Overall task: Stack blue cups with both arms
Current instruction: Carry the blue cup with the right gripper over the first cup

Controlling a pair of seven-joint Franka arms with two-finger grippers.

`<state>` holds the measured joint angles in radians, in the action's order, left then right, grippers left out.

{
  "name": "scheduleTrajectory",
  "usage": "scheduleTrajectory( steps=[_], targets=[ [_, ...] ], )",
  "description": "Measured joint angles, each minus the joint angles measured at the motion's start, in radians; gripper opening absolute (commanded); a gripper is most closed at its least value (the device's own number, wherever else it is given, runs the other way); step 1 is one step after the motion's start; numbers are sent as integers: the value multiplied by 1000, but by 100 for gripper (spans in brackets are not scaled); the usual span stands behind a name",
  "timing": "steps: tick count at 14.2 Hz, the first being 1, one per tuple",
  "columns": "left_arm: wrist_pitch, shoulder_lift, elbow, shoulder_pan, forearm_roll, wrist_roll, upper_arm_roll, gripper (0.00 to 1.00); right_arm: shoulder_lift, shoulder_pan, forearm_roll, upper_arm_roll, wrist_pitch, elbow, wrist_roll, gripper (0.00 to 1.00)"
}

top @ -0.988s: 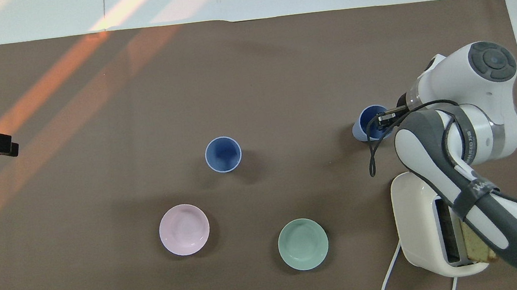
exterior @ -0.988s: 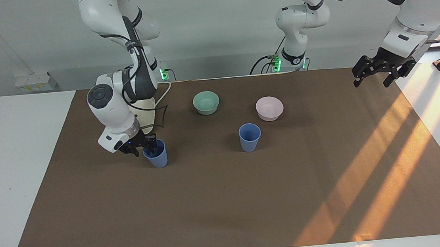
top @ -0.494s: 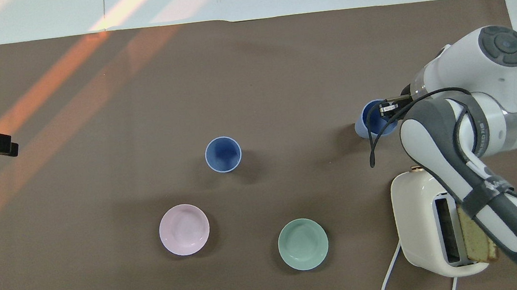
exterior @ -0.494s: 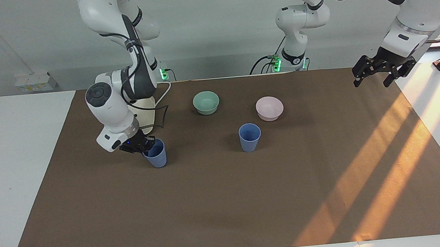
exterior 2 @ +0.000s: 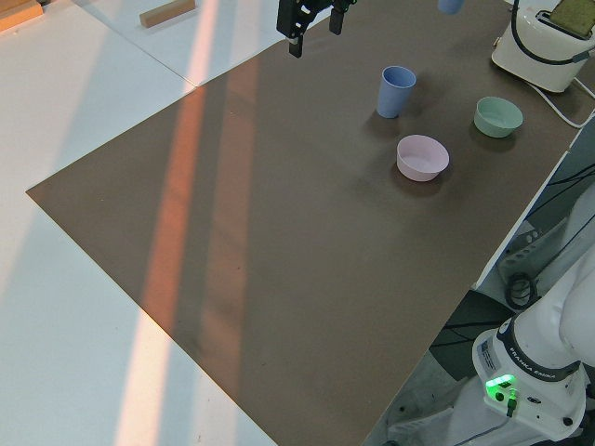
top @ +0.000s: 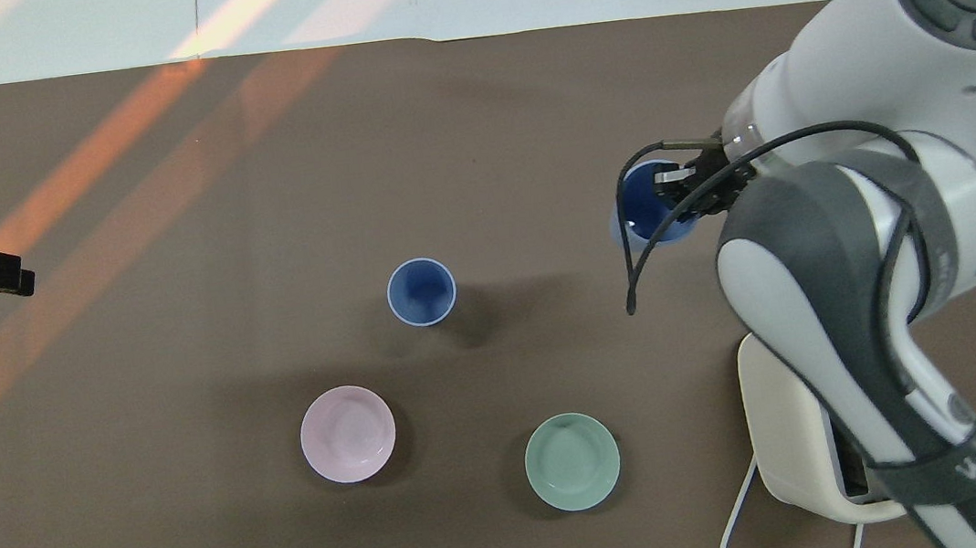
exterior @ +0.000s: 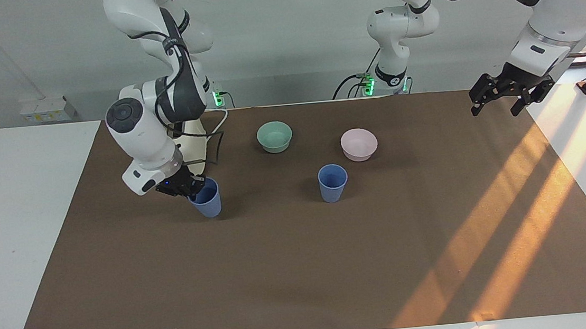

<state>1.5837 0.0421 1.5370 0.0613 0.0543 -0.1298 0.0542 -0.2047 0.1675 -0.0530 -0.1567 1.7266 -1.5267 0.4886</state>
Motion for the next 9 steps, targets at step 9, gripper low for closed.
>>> scheduleTrajectory(
  steps=[9],
  targets=[
    [0, 0, 0, 0, 0, 6, 0, 100, -135, 320, 11, -9, 74, 150, 290, 0]
  ],
)
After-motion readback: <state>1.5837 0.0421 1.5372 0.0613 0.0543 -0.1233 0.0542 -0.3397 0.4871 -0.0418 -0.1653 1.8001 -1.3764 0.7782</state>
